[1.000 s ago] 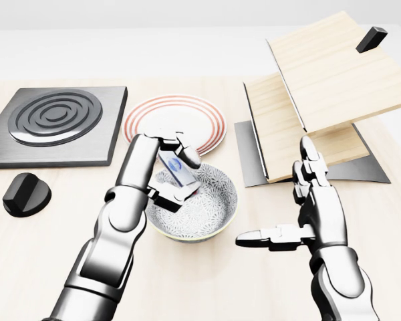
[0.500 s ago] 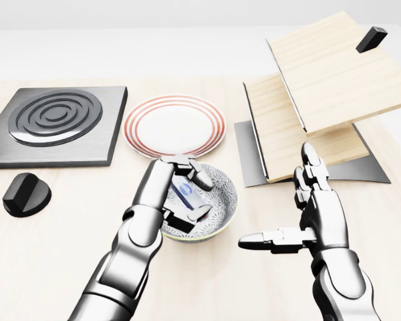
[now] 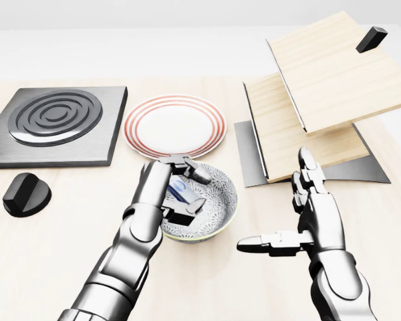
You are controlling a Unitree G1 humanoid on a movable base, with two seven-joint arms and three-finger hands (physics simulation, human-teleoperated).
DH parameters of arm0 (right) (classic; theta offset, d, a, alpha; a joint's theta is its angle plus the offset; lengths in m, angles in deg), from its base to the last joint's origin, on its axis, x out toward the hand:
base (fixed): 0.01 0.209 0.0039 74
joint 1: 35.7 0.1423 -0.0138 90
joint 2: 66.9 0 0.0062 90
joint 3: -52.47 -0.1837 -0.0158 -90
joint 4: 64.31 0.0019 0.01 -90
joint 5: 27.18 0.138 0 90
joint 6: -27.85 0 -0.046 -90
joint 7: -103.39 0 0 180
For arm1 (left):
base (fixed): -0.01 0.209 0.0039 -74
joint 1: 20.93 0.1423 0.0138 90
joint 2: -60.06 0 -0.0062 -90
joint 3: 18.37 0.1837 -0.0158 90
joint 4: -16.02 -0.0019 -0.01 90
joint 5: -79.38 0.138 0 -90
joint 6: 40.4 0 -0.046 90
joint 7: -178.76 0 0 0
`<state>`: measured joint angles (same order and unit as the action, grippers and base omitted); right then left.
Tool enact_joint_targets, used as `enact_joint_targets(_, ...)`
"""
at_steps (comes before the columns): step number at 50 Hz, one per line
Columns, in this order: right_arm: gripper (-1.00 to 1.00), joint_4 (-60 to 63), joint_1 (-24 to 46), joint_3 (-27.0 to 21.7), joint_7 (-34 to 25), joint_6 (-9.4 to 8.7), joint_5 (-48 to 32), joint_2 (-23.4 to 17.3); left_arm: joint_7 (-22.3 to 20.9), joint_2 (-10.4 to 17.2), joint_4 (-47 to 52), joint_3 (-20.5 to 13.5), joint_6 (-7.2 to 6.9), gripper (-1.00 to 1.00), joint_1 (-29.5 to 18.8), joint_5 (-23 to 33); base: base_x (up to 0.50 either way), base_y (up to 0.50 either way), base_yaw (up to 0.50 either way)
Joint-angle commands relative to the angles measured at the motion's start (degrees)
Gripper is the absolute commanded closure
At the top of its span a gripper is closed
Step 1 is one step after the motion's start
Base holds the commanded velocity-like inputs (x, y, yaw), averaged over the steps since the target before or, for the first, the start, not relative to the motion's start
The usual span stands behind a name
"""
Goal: Pick up the cream cheese and put it in the bowl.
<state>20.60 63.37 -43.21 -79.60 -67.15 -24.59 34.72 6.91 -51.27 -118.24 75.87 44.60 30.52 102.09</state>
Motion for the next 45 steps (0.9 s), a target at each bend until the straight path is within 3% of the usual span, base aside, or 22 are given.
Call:
enact_joint_targets(1, -1.0, 0.4, 0.4, 0.0, 0.1, 0.0, 0.2, 0.0, 0.1, -0.5, 2.8, 0.0, 0.0, 0.32, -1.0, -1.7, 0.0, 0.0, 0.0)
enact_joint_targets(8, -1.0, -0.1, 0.6, -0.1, 0.1, 0.0, 0.2, 0.0, 0.0, -0.7, 3.2, 0.1, 0.0, 0.19, -1.1, -1.4, 0.0, 0.0, 0.0)
enact_joint_targets(24, -1.0, -0.5, 0.6, 0.0, 0.1, 0.0, 0.2, 0.0, -0.2, -1.2, 2.3, 0.3, 0.0, 0.18, -1.3, -1.4, 0.0, 0.0, 0.0)
enact_joint_targets(26, -1.0, -0.6, 0.6, 0.0, 0.1, 0.0, 0.1, 0.0, 0.0, -1.1, 2.2, 0.4, 0.0, 0.01, -1.3, -1.2, 0.0, 0.0, 0.0)
enact_joint_targets(27, -1.0, -0.9, 0.7, 0.1, 0.1, 0.0, 0.2, 0.0, -0.1, -1.1, 2.8, 0.5, 0.0, -1.0, -1.1, -0.9, 0.0, 0.0, 0.0)
enact_joint_targets(36, -1.0, -2.2, 0.9, 0.2, 0.2, 0.0, -0.1, 0.0, 0.0, -0.9, 3.4, 0.2, 0.0, -1.0, -0.9, -0.5, 0.0, 0.0, 0.0)
enact_joint_targets(45, -1.0, -3.3, 1.0, 0.4, 0.2, 0.0, -0.2, 0.2, -0.6, 0.2, 12.9, -0.5, 0.0, -1.0, 0.0, -2.2, 0.0, 0.0, 0.0)
